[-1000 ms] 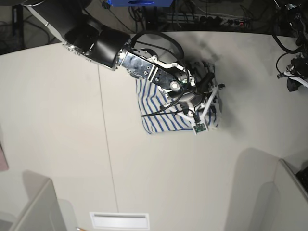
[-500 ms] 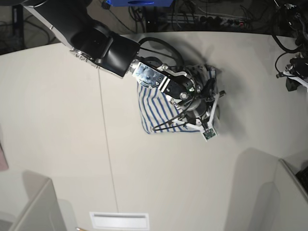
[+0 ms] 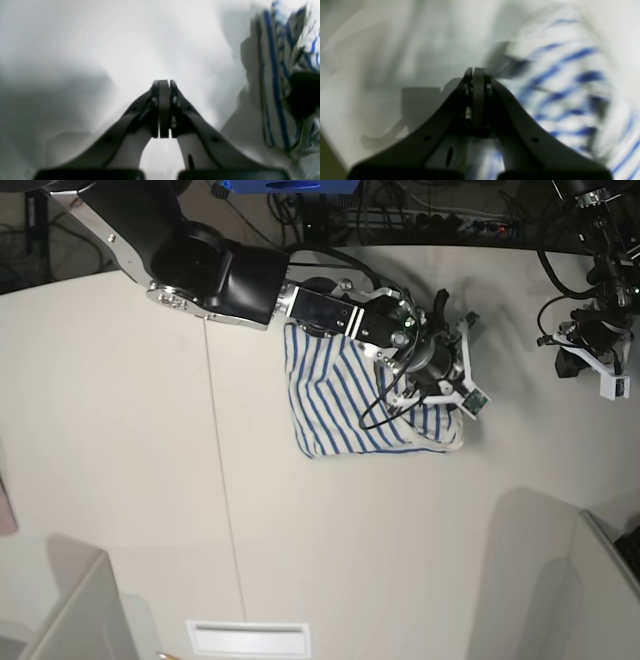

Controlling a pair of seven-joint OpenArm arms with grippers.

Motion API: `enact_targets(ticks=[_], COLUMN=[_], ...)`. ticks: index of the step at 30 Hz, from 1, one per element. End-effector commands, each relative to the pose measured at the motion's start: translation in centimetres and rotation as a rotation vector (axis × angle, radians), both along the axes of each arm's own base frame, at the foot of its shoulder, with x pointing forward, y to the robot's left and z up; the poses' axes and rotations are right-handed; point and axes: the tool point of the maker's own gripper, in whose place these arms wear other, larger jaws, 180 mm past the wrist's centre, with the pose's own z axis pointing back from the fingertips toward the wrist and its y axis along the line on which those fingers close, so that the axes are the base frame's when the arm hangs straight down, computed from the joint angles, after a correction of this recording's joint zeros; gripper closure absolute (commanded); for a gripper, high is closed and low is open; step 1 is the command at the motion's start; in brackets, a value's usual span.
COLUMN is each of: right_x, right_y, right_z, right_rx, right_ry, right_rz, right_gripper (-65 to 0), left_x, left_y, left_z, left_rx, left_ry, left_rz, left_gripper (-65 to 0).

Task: Fold the T-shirt properly
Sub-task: 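Release the shirt with the right gripper and move it away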

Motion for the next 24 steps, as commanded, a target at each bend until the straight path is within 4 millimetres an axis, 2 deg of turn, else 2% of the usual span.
enact_targets(ticks=[1, 3, 6, 10, 14, 18, 21, 24], right_x=[0.5, 1.4, 3.0, 5.9, 7.4, 7.6, 6.7, 5.6], right_y=[1.4, 1.3, 0.9, -4.1, -11.1, -17.0, -19.4, -21.8], right_z=[2.3, 3.2, 6.5, 9.2, 9.6, 9.6, 8.5, 6.6], right_rx=[0.059, 0.087, 0.202, 0.282, 0.331, 0.356, 0.353, 0.319], right_ry=[-0.045, -0.046, -0.038, -0.017, 0.018, 0.010, 0.038, 0.070], right_rz=[0.013, -0.015, -0.087, -0.229, -0.402, -0.535, -0.598, -0.657], right_gripper=[0.0, 0.0, 0.0, 0.0, 0.0, 0.0, 0.0, 0.0], left_x=[0.8, 0.8, 0.6, 0.8, -0.5, -1.1, -1.2, -0.8], left_y=[0.2, 0.0, -0.7, -2.9, -5.7, -8.4, -9.8, -11.4], left_z=[1.3, 1.2, 0.7, 2.3, 3.4, 2.7, 2.3, 2.7], left_rx=[0.014, 0.010, -0.013, 0.017, 0.048, -0.025, -0.081, -0.184], left_ry=[-0.043, -0.042, -0.042, -0.091, -0.102, -0.105, -0.112, -0.134], left_rz=[-0.009, -0.010, -0.008, -0.122, -0.231, -0.216, -0.202, -0.206], left_gripper=[0.0, 0.0, 0.0, 0.0, 0.0, 0.0, 0.0, 0.0])
